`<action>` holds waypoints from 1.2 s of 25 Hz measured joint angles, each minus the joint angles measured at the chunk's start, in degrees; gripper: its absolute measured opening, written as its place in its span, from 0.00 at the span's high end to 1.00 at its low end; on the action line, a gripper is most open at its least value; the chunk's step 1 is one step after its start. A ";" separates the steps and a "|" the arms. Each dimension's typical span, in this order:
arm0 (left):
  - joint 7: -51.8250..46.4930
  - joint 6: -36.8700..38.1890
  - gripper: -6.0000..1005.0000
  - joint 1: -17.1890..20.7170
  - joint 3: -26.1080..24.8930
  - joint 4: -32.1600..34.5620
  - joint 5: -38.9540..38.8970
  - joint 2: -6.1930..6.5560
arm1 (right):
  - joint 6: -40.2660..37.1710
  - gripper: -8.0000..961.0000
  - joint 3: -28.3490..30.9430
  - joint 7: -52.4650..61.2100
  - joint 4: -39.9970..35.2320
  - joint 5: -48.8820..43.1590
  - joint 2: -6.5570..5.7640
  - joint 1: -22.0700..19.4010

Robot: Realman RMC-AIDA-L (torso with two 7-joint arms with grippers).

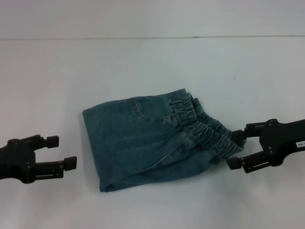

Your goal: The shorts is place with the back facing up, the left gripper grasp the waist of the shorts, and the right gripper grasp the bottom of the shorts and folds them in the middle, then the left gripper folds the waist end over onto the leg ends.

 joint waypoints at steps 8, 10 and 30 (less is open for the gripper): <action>-0.52 -1.45 0.06 -1.32 0.12 -0.15 4.18 -0.18 | 0.37 0.01 -0.10 0.12 -0.12 0.01 0.72 0.65; -0.53 -1.60 0.06 -1.33 0.11 -0.28 4.19 -0.18 | 0.45 0.01 -0.12 0.12 -0.13 0.01 0.74 0.66; -0.54 -1.30 0.06 -1.73 0.17 -0.36 4.15 -0.17 | 1.17 0.02 -0.16 0.10 -0.10 0.16 1.27 0.68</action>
